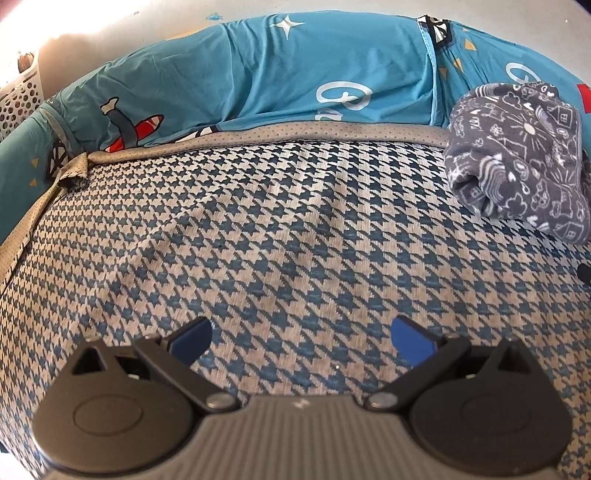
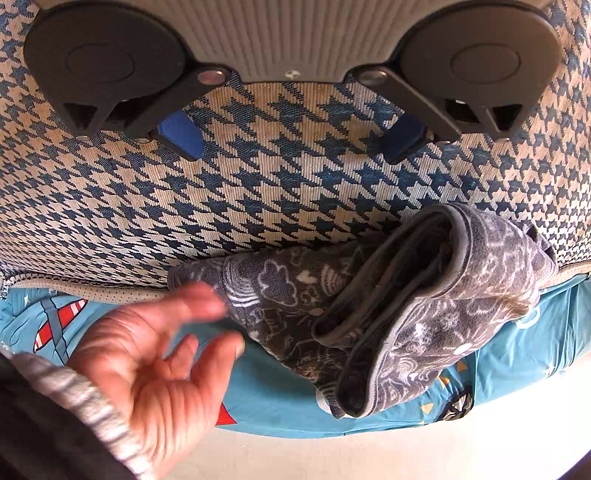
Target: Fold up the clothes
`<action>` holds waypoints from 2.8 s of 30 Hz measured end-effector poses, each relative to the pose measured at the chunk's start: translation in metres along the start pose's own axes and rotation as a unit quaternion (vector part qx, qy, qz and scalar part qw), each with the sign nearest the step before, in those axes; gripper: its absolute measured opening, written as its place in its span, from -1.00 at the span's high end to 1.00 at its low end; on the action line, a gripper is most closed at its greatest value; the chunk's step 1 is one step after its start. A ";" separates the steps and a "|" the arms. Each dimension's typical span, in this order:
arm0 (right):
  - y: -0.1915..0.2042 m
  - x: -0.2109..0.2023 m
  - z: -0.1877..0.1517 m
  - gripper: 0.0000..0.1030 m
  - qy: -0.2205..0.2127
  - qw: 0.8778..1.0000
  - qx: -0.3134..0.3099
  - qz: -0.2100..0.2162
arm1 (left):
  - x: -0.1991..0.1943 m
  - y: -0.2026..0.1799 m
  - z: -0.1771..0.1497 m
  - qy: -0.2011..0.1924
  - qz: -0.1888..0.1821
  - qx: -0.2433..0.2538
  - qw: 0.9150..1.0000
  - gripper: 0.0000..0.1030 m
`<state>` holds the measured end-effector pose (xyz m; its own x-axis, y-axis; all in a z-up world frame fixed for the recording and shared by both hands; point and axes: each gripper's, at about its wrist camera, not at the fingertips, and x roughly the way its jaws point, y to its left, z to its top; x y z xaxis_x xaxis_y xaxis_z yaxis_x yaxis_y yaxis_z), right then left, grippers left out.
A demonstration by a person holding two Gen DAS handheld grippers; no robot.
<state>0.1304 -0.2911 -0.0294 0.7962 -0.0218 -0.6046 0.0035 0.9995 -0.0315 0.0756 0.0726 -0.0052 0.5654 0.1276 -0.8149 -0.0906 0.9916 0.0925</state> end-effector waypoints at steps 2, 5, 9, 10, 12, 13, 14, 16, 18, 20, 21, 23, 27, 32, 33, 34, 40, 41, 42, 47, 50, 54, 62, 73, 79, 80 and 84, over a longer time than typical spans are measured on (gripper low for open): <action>0.000 0.000 0.000 -1.00 0.000 1.000 0.000 0.000 | 0.000 0.000 -0.001 0.001 0.001 0.003 1.000 -1.00; 0.000 0.000 0.000 -1.00 0.000 1.000 0.000 0.000 | 0.002 -0.001 -0.002 0.004 0.007 0.007 1.000 -1.00; 0.000 0.000 0.000 -1.00 0.000 1.000 0.000 0.000 | 0.005 -0.002 -0.002 0.012 0.010 0.007 1.000 -1.00; 0.000 0.000 0.000 -1.00 0.000 1.000 0.000 0.000 | 0.006 -0.003 -0.002 0.014 0.010 0.007 1.000 -1.00; 0.000 0.000 0.000 -1.00 0.000 1.000 0.000 0.000 | 0.003 -0.003 -0.001 0.012 0.013 0.007 1.000 -1.00; 0.000 0.000 0.000 -1.00 0.000 1.000 0.000 0.000 | 0.001 -0.003 -0.001 0.010 0.012 0.007 1.000 -1.00; 0.000 0.000 0.000 -1.00 0.000 1.000 0.000 0.000 | -0.002 -0.003 -0.001 0.005 0.012 0.007 1.000 -1.00; 0.000 0.000 0.000 -1.00 0.000 1.000 0.000 0.000 | -0.009 -0.002 -0.001 -0.003 0.012 0.007 1.000 -1.00; 0.000 0.000 0.000 -1.00 0.000 1.000 0.000 0.000 | -0.016 -0.004 -0.003 -0.012 0.009 0.010 1.000 -1.00; 0.000 0.000 0.000 -1.00 0.000 1.000 0.000 0.000 | -0.024 -0.005 -0.005 -0.019 0.004 0.015 1.000 -1.00; 0.000 0.000 0.000 -1.00 0.000 1.000 0.000 0.000 | -0.028 -0.005 -0.006 -0.024 0.004 0.019 1.000 -1.00; 0.000 0.000 0.000 -1.00 0.000 1.000 0.000 0.000 | -0.037 -0.004 -0.009 -0.036 0.008 0.025 0.999 -1.00; 0.000 0.000 0.000 -1.00 0.000 1.000 0.000 0.001 | -0.057 0.015 -0.020 -0.057 0.015 0.005 0.998 -1.00; 0.000 0.000 0.000 -1.00 0.000 1.000 0.000 0.001 | -0.082 0.040 -0.041 -0.084 0.051 -0.002 0.995 -1.00; 0.000 0.000 0.000 -1.00 0.000 1.000 0.000 0.001 | -0.088 0.044 -0.047 -0.093 0.062 0.003 0.994 -1.00; 0.000 0.000 0.000 -1.00 0.000 1.000 -0.001 0.000 | -0.093 0.047 -0.052 -0.098 0.070 0.006 0.993 -1.00; 0.000 0.000 -0.001 -1.00 0.000 1.000 0.000 0.001 | -0.109 0.070 -0.074 -0.100 0.082 -0.005 0.992 -1.00; 0.000 0.000 -0.001 -1.00 0.000 1.000 0.000 0.001 | -0.111 0.073 -0.075 -0.101 0.087 -0.006 0.991 -1.00; 0.000 0.000 -0.001 -1.00 0.000 1.000 0.000 0.001 | -0.113 0.077 -0.077 -0.102 0.091 -0.008 0.991 -1.00; 0.000 0.000 0.000 -1.00 0.000 1.000 0.000 0.000 | -0.120 0.091 -0.083 -0.107 0.097 -0.029 0.989 -1.00; 0.000 0.000 0.000 -1.00 0.000 1.000 0.000 0.000 | -0.120 0.094 -0.085 -0.104 0.107 -0.031 0.988 -1.00; 0.000 0.000 0.000 -1.00 0.000 1.000 0.000 0.000 | -0.119 0.096 -0.087 -0.103 0.115 -0.033 0.988 -1.00; 0.001 0.000 0.000 -1.00 0.000 1.000 -0.001 0.001 | -0.114 0.094 -0.087 -0.099 0.102 -0.027 0.990 -1.00; 0.001 0.000 0.000 -1.00 0.000 1.000 -0.001 0.001 | -0.099 0.082 -0.084 -0.064 0.050 -0.033 0.996 -1.00; 0.001 0.000 0.000 -1.00 0.000 1.000 -0.001 0.001 | -0.099 0.075 -0.086 -0.064 0.051 -0.022 0.996 -1.00; 0.001 0.000 0.000 -1.00 0.000 1.000 -0.001 0.001 | -0.099 0.075 -0.086 -0.062 0.050 -0.023 0.997 -1.00; 0.001 0.000 0.000 -1.00 0.000 1.000 -0.001 0.001 | -0.098 0.074 -0.084 -0.061 0.047 -0.025 0.997 -1.00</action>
<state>0.1300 -0.2905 -0.0293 0.7959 -0.0202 -0.6051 0.0011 0.9995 -0.0320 -0.0551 0.1318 0.0332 0.6475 0.2237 -0.7285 -0.1867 0.9734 0.1330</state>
